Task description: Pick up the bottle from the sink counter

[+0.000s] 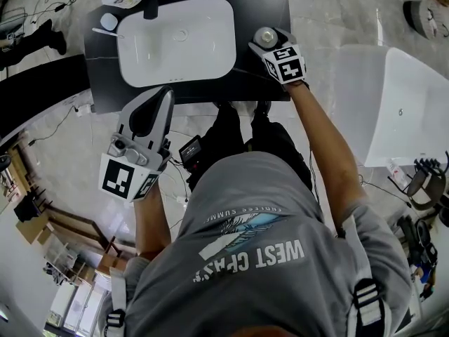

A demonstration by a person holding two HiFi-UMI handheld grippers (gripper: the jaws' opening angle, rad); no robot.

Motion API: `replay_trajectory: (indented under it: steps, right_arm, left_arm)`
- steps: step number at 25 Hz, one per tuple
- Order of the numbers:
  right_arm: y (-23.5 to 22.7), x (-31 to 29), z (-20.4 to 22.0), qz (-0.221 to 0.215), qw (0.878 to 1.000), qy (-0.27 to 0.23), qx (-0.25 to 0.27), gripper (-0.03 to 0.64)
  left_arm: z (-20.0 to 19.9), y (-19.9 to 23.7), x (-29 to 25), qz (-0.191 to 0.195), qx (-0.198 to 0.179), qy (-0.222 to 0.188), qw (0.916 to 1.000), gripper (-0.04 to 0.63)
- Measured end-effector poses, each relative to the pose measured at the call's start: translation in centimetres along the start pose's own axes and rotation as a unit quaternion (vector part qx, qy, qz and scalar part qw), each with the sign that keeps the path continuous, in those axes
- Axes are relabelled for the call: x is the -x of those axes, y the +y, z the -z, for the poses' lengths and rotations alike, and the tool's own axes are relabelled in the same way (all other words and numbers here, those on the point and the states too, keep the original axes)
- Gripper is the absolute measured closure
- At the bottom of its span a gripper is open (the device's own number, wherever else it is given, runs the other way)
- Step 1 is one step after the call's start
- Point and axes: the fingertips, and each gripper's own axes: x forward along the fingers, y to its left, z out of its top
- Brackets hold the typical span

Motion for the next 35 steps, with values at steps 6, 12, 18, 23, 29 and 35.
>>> replay_trajectory:
  steps: [6,12,18,23,29,35]
  right_arm:
    - [-0.2,-0.5,0.1,0.017,1.000,-0.005,0.012,0.279]
    - [-0.4,-0.4,0.1,0.027,0.999,-0.008,0.017,0.279]
    - [0.1,0.2,-0.4,0.013,0.999,-0.027,-0.021,0.279]
    - [0.9,1.3,-1.9,0.001,0.998,-0.048,-0.031,0.279]
    - [1.7,3.6,-4.6,-0.007,0.996,-0.081,-0.045,0.279]
    - [2.6,6.9,-7.3,-0.018,0.992,-0.114,-0.053,0.279]
  left_arm:
    - [0.3,0.7,0.5,-0.004,0.003,-0.001,1.0000,0.592]
    - [0.3,0.6,1.0,-0.004,0.004,-0.004,1.0000,0.592]
    - [0.1,0.4,1.5,-0.006,0.002,-0.009,0.9999,0.592]
    - [-0.1,0.4,1.7,-0.008,0.001,-0.015,0.9999,0.592]
    - [-0.4,0.6,2.0,-0.010,-0.003,-0.028,0.9996,0.592]
    - [-1.0,0.2,2.7,-0.015,-0.009,-0.042,0.9990,0.592]
